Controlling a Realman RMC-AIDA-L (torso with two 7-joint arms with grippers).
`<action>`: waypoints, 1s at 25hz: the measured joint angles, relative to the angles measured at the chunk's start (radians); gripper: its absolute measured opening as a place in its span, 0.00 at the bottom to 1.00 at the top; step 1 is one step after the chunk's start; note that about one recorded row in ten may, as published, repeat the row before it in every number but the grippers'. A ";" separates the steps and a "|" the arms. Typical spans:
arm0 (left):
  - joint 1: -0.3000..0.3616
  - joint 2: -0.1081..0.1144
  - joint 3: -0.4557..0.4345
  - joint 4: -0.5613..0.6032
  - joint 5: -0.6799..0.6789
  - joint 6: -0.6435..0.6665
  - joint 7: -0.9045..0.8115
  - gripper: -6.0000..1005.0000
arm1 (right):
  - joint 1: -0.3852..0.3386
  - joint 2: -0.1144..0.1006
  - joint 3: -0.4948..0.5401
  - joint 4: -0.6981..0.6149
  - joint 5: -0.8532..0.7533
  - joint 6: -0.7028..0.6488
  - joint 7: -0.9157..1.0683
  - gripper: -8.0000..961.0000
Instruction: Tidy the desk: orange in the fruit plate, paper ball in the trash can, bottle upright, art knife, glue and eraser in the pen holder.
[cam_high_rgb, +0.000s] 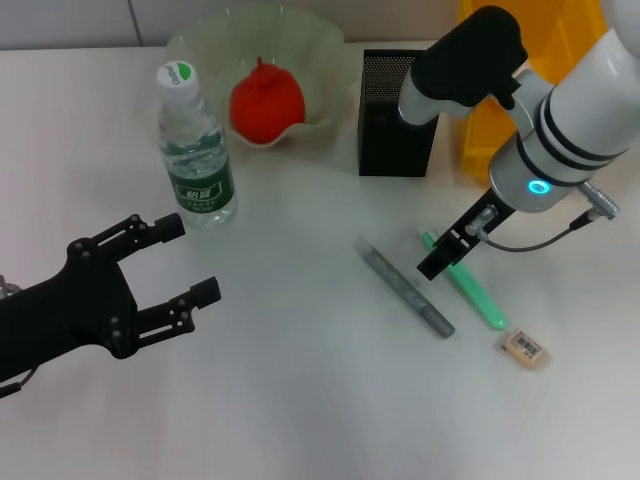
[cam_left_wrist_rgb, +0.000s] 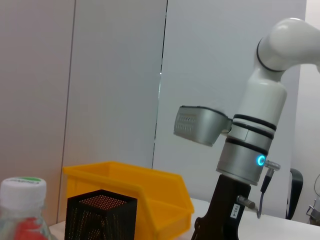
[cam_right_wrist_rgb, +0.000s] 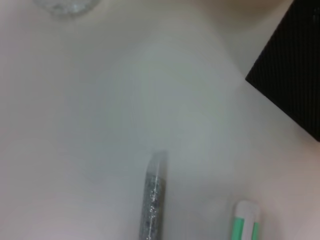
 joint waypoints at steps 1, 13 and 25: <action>-0.001 0.000 -0.001 -0.003 0.000 0.000 0.001 0.81 | 0.003 0.000 0.000 0.009 0.000 0.004 0.002 0.80; -0.013 0.002 -0.002 -0.024 0.001 0.001 0.015 0.81 | 0.005 0.000 -0.001 0.036 0.002 0.032 0.012 0.66; -0.023 0.002 0.001 -0.024 0.001 0.003 0.016 0.81 | 0.008 0.000 -0.002 0.075 0.031 0.053 0.015 0.54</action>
